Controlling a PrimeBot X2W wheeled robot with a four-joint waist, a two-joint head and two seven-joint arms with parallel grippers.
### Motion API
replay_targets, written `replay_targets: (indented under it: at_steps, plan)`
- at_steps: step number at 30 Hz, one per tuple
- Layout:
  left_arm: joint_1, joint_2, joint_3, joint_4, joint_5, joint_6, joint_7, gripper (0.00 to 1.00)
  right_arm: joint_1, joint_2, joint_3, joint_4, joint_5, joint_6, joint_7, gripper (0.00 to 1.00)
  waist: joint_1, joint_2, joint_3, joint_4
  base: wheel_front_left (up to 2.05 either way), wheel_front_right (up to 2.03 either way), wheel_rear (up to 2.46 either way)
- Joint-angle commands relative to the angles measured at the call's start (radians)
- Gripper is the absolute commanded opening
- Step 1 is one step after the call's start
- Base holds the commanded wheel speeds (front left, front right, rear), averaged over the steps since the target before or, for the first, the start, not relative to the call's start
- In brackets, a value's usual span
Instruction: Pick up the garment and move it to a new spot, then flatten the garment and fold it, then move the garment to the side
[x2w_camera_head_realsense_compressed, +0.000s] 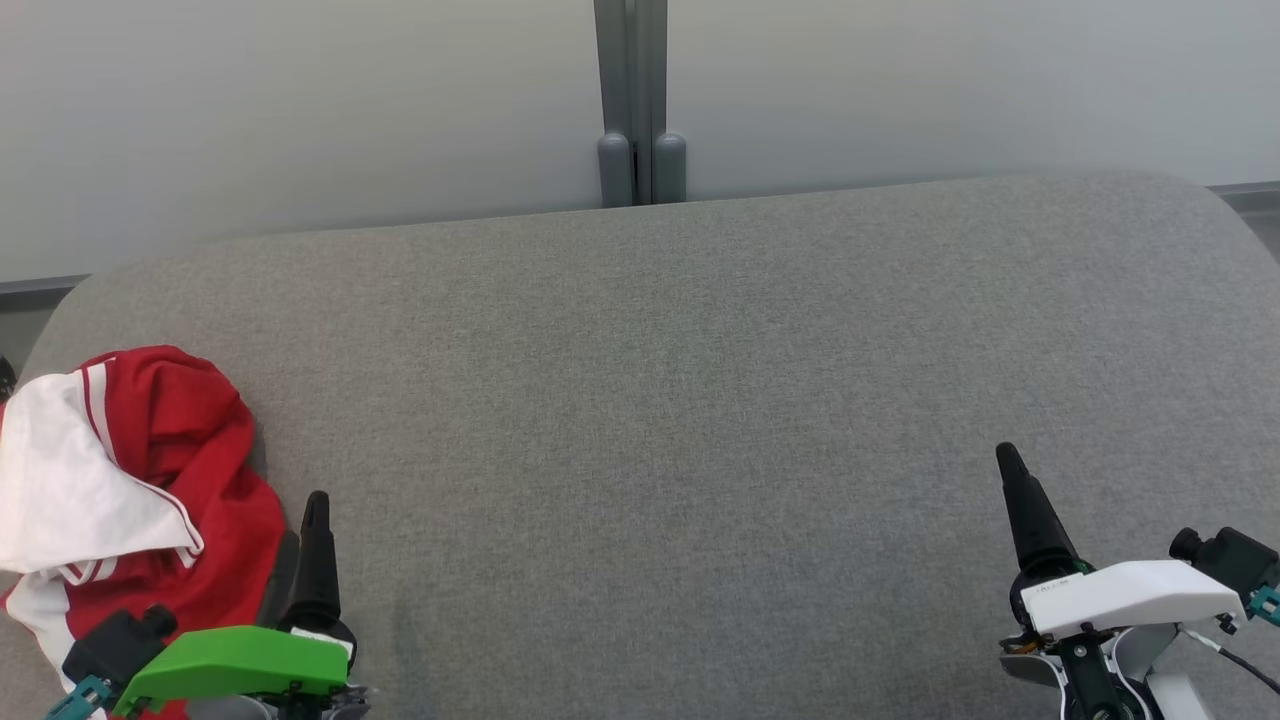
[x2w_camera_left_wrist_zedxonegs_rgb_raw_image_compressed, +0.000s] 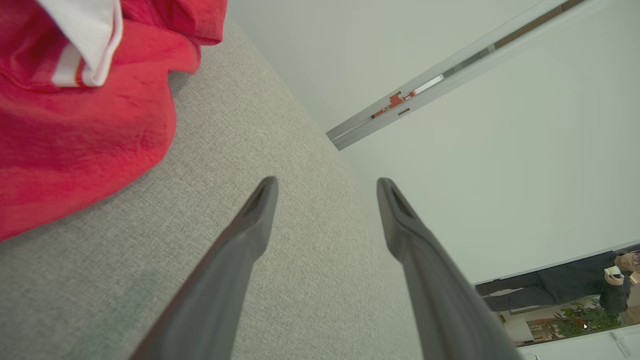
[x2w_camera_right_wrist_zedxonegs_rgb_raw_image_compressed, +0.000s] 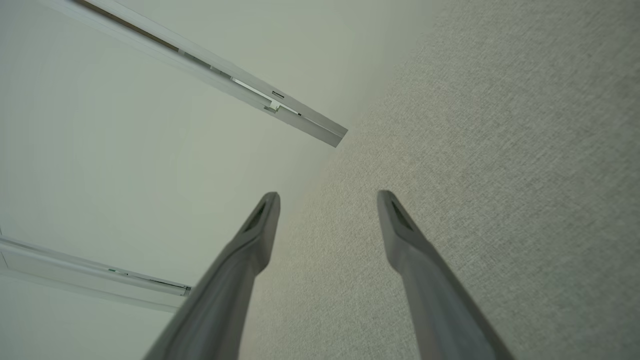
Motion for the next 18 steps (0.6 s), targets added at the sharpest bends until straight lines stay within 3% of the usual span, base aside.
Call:
replay_targets:
  at_steps: [1,18]
  plan:
    - [-0.001,0.008,-0.007,-0.023,0.043,0.006,-0.011,1.00,-0.006,-0.003,0.002,-0.024,-0.042,0.002,-0.012,1.00,0.0000,-0.0001,0.000,0.000,0.00,0.00,0.00]
    - [0.028,0.017,-0.052,-0.062,0.295,0.034,-0.070,1.00,0.018,0.004,0.029,-0.066,-0.294,0.002,-0.062,1.00,0.0000,-0.0001,-0.007,0.001,0.00,0.00,0.00]
